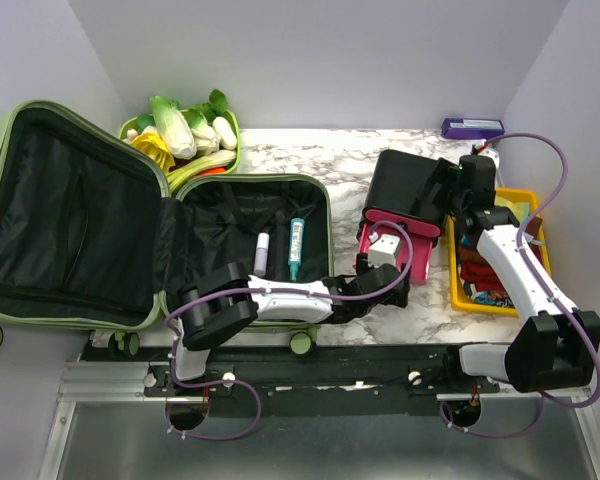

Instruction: Open, take out, and arrange the luggage

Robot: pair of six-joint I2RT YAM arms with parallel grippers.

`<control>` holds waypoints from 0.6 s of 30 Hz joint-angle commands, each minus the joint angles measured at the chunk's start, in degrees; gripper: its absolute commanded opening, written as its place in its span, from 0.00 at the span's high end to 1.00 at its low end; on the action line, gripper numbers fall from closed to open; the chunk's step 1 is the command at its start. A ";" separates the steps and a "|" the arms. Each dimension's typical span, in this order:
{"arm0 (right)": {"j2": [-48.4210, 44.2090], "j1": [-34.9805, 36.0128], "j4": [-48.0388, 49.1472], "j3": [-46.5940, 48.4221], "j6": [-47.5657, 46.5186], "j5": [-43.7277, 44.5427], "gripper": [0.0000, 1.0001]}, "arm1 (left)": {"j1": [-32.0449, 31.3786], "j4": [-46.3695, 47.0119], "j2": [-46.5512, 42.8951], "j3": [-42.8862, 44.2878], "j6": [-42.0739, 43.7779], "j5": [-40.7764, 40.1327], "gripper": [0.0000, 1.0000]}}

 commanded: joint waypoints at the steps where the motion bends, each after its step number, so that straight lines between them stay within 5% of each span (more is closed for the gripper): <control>1: -1.63 -0.05 -2.87 0.05 -2.29 1.03 0.00 | -0.68 -3.09 -4.02 3.64 0.78 0.55 0.01; 8: -7.69 0.04 -4.98 6.47 -6.42 -1.77 0.00 | -0.94 -8.10 -9.82 6.89 3.06 6.35 0.01; 12: -11.91 0.74 -4.29 6.39 -8.00 -15.87 0.00 | -0.94 -9.26 -15.61 5.06 5.53 5.66 0.01; 18: -12.28 16.98 -6.91 8.49 -10.91 -13.39 0.00 | 3.26 -22.07 -31.78 -3.20 2.11 -3.81 0.01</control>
